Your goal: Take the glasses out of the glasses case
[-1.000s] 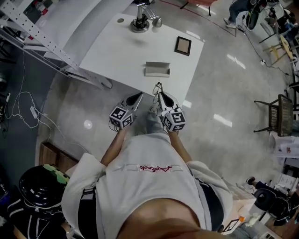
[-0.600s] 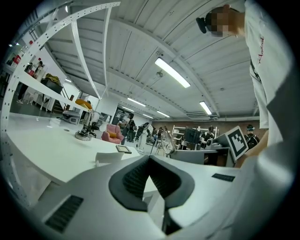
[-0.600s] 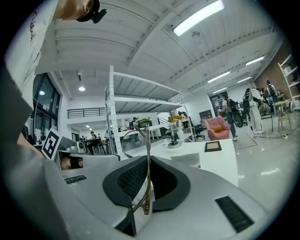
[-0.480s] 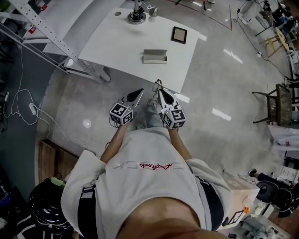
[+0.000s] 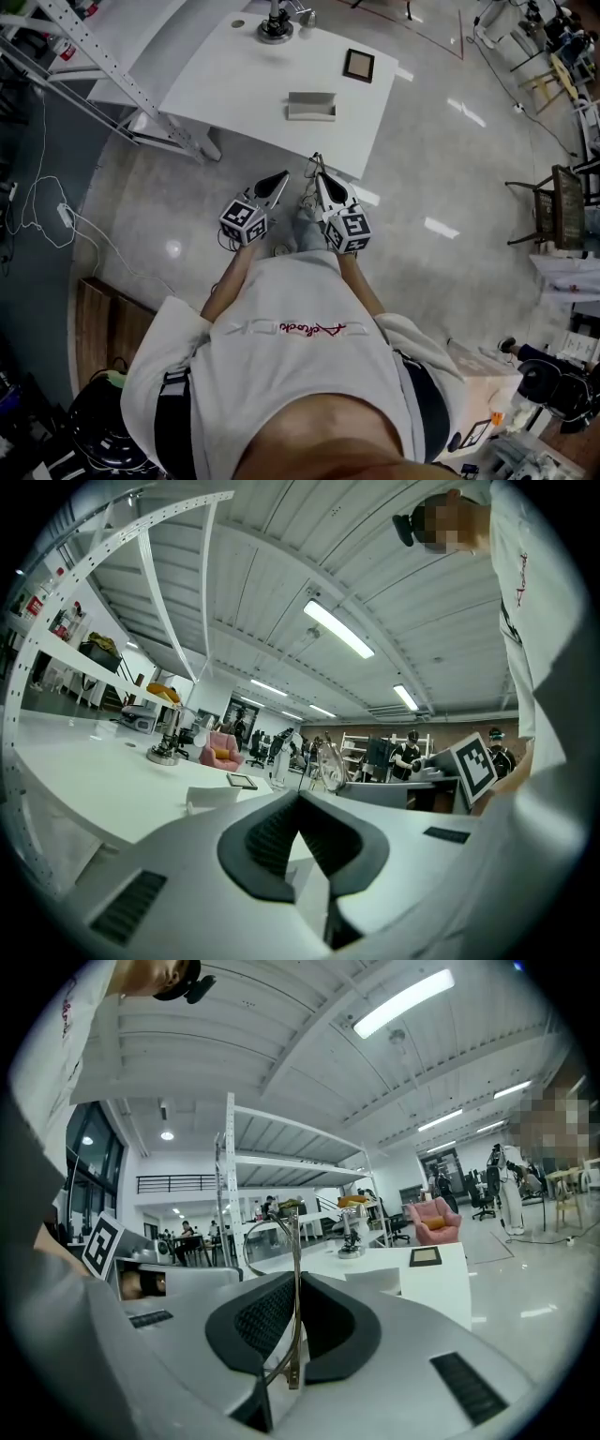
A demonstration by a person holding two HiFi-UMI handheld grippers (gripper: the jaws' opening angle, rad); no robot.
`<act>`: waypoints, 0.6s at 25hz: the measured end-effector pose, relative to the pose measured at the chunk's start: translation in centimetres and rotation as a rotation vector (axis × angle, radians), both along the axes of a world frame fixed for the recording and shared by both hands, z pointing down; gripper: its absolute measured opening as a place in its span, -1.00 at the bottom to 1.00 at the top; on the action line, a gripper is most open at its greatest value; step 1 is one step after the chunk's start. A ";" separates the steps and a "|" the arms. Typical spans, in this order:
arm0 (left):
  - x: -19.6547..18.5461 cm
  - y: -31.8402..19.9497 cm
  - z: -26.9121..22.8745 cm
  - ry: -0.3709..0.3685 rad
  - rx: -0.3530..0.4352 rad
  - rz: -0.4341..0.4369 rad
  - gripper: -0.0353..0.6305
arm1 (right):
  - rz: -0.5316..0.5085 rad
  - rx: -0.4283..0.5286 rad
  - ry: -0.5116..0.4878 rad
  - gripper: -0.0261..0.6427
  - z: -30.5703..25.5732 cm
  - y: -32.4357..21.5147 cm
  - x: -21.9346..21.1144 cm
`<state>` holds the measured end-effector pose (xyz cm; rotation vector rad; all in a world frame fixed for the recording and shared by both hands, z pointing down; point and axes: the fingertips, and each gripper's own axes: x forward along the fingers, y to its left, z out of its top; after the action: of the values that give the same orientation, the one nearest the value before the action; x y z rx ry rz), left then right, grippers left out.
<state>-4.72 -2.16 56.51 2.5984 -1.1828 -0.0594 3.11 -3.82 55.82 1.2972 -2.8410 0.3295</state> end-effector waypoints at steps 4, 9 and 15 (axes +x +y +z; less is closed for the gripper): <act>0.2 0.2 -0.4 -0.003 0.002 0.003 -0.91 | 0.002 0.003 0.006 -0.86 -0.3 0.0 0.3; 0.2 0.3 -0.4 0.000 0.011 -0.001 -0.91 | 0.001 0.012 0.004 -0.86 -0.4 0.1 0.2; 0.1 0.4 -0.4 0.000 0.014 -0.005 -0.91 | -0.003 0.014 0.005 -0.86 -0.3 0.2 0.2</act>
<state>-4.58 -1.78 56.12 2.6081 -1.1928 -0.0687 3.27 -3.58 55.48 1.2945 -2.8457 0.3056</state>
